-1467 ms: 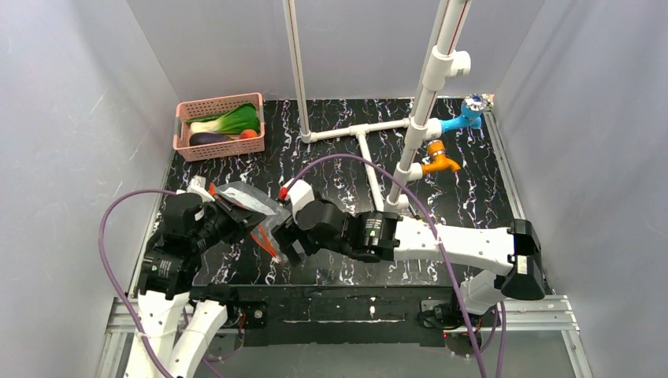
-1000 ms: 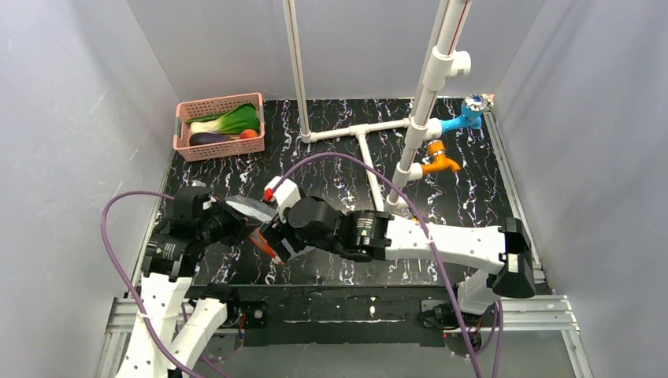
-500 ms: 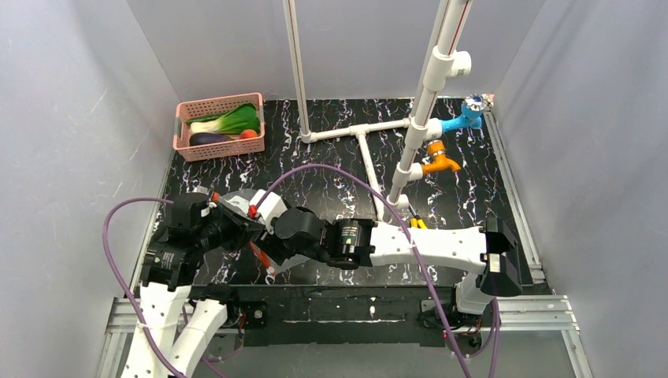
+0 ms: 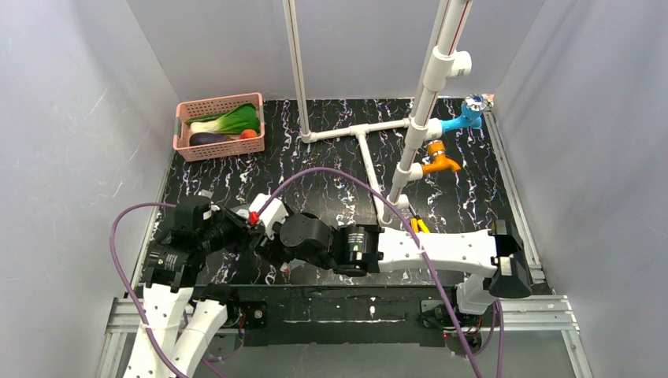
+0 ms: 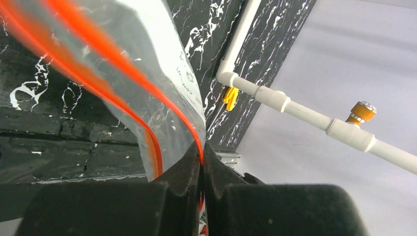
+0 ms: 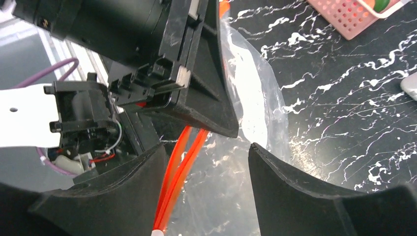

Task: Place the food in the zip-top bag and seal the zipper
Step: Open the zipper of the food storage bag at the center of the board.

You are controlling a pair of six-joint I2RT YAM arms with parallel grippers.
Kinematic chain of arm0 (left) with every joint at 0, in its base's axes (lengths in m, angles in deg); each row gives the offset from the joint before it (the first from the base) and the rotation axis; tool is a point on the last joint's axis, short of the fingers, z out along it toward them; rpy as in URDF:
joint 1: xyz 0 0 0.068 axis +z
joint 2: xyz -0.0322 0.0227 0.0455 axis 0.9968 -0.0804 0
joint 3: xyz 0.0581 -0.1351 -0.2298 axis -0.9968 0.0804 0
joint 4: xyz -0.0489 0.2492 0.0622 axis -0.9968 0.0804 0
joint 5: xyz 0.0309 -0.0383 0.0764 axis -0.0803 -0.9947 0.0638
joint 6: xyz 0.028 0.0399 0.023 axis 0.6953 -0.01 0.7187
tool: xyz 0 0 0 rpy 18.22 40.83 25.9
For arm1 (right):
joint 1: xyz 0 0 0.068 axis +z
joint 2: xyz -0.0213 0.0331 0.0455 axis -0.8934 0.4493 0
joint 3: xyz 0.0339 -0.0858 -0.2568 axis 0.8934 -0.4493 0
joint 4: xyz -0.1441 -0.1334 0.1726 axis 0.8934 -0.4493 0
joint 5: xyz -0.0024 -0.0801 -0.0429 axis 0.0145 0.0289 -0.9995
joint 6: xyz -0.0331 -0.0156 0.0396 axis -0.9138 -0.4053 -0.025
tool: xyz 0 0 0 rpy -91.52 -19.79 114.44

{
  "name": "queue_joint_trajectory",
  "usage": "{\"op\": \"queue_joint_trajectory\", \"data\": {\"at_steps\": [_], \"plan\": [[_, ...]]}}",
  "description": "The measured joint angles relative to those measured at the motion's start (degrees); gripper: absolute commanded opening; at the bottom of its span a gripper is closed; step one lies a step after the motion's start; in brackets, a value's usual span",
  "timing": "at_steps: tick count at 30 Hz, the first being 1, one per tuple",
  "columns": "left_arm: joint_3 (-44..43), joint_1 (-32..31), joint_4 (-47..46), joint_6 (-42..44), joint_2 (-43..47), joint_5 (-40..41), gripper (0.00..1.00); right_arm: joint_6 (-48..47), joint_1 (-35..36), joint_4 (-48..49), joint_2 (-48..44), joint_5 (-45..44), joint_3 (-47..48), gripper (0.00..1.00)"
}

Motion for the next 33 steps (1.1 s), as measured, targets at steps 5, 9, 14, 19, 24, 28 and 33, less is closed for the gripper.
{"op": "queue_joint_trajectory", "data": {"at_steps": [5, 9, 14, 19, 24, 28, 33], "plan": [[0.02, 0.0, -0.26, -1.25, 0.57, -0.52, 0.0, 0.5, 0.13, 1.38, -1.14, -2.56, -0.17, 0.68], [0.02, 0.0, -0.87, -2.25, 0.85, -0.74, 0.0, 0.81, 0.11, 2.25, -1.11, -5.05, -1.11, 0.64], [0.02, 0.0, -0.92, -3.08, 0.96, -0.81, 0.0, 1.31, 0.28, 2.49, -0.87, -6.47, -2.32, 0.64], [0.02, 0.0, -0.9, -3.34, 0.96, -0.79, 0.0, 1.18, 0.85, 3.41, -0.04, -8.94, -2.32, 0.62], [0.02, 0.0, -0.79, -3.34, 0.96, -0.7, 0.0, -0.57, 1.53, 3.58, 1.75, -12.57, -2.32, 0.55], [0.02, 0.0, -0.81, -3.34, 0.96, -0.5, 0.0, -2.84, 2.32, 3.87, 2.73, -15.06, -2.32, 0.54], [-0.31, 0.0, -0.59, -3.28, 1.01, -0.31, 0.0, -5.18, 2.75, 4.72, 3.98, -16.15, -2.32, 0.45]]}}
